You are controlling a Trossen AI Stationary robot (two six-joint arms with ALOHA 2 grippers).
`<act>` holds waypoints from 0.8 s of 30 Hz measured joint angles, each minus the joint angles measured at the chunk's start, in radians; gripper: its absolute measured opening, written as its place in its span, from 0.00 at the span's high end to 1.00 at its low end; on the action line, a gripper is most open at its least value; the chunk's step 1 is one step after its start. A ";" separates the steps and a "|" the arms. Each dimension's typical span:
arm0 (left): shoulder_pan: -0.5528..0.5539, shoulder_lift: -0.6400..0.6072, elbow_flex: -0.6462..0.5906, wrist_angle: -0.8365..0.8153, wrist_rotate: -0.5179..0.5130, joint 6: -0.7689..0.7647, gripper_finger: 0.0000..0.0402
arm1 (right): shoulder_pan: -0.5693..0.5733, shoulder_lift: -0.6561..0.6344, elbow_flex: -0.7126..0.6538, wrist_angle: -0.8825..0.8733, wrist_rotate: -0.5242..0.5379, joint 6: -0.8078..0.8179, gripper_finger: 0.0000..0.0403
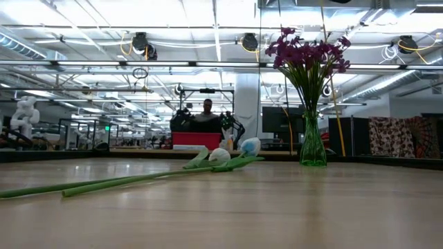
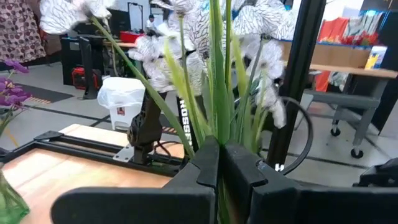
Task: Sort flowers into vase by color
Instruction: Put the dark white flower into the transparent vase
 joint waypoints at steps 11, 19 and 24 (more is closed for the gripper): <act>-0.054 -0.008 0.001 -0.147 -0.089 0.003 0.97 | 0.003 0.000 0.000 -0.044 0.037 0.036 1.00; -0.153 -0.034 0.001 -0.234 -0.234 -0.004 0.96 | 0.021 -0.074 0.000 -0.236 0.134 0.086 1.00; -0.187 -0.034 0.001 -0.234 -0.327 -0.005 0.83 | 0.022 -0.167 0.000 -0.495 0.132 0.235 1.00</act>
